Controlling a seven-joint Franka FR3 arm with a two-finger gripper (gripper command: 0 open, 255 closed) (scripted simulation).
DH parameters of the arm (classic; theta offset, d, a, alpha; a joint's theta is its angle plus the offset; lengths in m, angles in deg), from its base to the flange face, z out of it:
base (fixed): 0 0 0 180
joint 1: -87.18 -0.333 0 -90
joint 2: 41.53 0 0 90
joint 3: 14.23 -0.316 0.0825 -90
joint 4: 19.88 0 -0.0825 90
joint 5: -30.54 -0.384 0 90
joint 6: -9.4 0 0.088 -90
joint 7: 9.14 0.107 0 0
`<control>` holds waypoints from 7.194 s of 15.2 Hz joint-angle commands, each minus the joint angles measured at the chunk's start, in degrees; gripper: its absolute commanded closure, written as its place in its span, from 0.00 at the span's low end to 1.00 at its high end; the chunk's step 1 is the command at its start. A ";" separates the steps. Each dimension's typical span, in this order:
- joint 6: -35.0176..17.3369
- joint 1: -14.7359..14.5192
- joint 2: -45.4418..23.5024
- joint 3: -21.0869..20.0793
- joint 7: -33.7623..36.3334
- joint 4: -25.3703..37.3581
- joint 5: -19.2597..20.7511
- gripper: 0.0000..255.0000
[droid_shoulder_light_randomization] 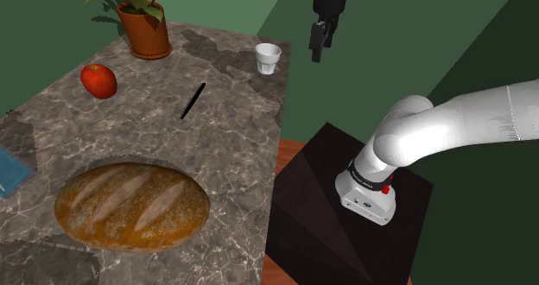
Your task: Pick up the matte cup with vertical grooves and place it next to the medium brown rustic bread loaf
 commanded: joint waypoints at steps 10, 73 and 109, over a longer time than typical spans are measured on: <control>-15.78 1.56 -13.47 4.68 -7.02 0.32 4.99 0.00; -33.70 5.47 -55.43 10.53 -23.85 31.73 5.86 1.00; -20.30 -3.81 -30.63 1.46 -7.27 17.28 7.00 1.00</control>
